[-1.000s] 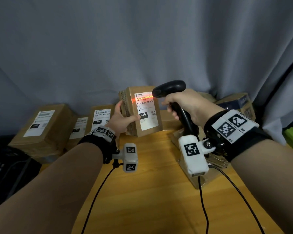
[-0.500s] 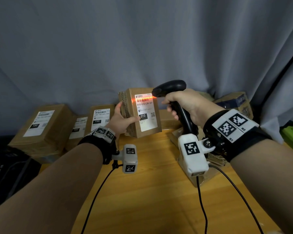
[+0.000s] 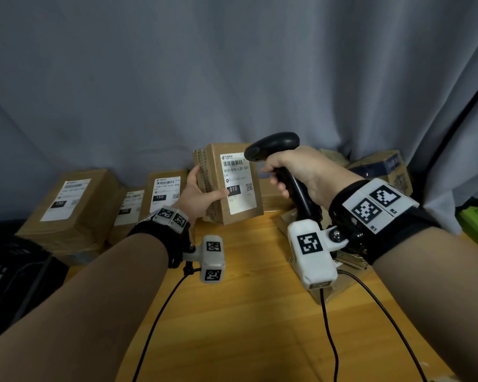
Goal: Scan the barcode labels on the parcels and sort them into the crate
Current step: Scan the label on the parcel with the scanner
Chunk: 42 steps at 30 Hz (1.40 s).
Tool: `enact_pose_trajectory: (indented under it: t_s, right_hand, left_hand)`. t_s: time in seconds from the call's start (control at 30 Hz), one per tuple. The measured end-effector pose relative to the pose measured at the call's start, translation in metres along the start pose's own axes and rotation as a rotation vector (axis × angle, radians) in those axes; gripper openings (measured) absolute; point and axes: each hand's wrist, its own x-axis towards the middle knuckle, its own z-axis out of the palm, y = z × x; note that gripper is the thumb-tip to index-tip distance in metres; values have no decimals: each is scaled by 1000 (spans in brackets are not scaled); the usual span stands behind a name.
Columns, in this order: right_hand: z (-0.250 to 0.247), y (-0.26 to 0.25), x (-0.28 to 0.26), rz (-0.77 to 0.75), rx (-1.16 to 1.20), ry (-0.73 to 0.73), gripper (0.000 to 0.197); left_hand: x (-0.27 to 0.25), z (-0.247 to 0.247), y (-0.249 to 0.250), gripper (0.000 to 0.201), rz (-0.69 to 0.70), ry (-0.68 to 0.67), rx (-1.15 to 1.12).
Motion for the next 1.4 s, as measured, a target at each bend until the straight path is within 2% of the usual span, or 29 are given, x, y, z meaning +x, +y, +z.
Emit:
enact_pose_trajectory:
  t_s: [0.1,0.2,0.3,0.4,0.47,0.53,0.6,0.63,0.7,0.8,0.83,0.9,0.93,1.0,1.03,1.07,1.13,1.17,1.23,1.27,1.4]
  right_hand:
    - [3,4,2,-122,135,37,12]
    - [8,15,6,-233,182,59,3]
    - [15,38,12,-198,108,21,12]
    - [36,58,16,-46,163,-95,22]
    - [59,64,19,14,202,-184,26]
    - [83,65,23,14,232,-217,30]
    - [102,62,26,5,237,-218,24]
    - [110,60,28,3,233,-219,20]
    - [123,57,33,7,232,-220,19]
    - [139,53,44,3,238,-198,22]
    - [144,51,47,-5,234,-178,23]
    - [149,51,54,-14,206,-126,27]
    - [149,52,57,-7,197,-110,28]
    - [146,54,63,19,193,-93,26]
    - [144,56,66,30,198,-94,25]
    - [142,57,69,39,198,-96,23]
    - [138,60,75,44,188,-92,24]
    - [138,61,79,53,182,-85,24]
    - [141,61,84,94,177,-95,29]
    - [143,61,86,124,189,-117,31]
    - [157,58,89,150,189,-225,14]
  left_hand:
    - [-4,-1,-1,99,7,0,-29]
    - [-12,-3,-5,80,-35,27,-134]
    - [-25,-12,-13,56,-85,83,-319]
    - [-45,-34,-18,50,-99,152,-426]
    - [-58,-53,-22,54,-130,93,-419]
    - [-71,-72,-24,53,-205,-35,-384]
    - [-82,-90,-24,54,-289,-143,-319]
    - [-84,-97,-22,53,-316,-149,-300]
    - [-81,-108,-17,47,-316,-90,-300]
    - [-59,-118,-10,47,-274,124,-353]
    - [-49,-120,-10,49,-253,177,-320]
    - [-30,-122,-16,55,-232,220,23]
    - [-21,-122,-21,66,-249,235,256]
    - [-13,-117,-25,88,-286,343,489]
    - [-9,-112,-28,92,-208,407,562]
    - [-8,-106,-27,91,-87,412,683]
    - [-4,-95,-32,88,151,301,959]
    - [-1,-92,-35,86,200,232,1039]
    - [4,-91,-36,78,155,155,1007]
    - [5,-92,-37,74,128,158,957]
    - [5,-105,-34,59,166,295,905]
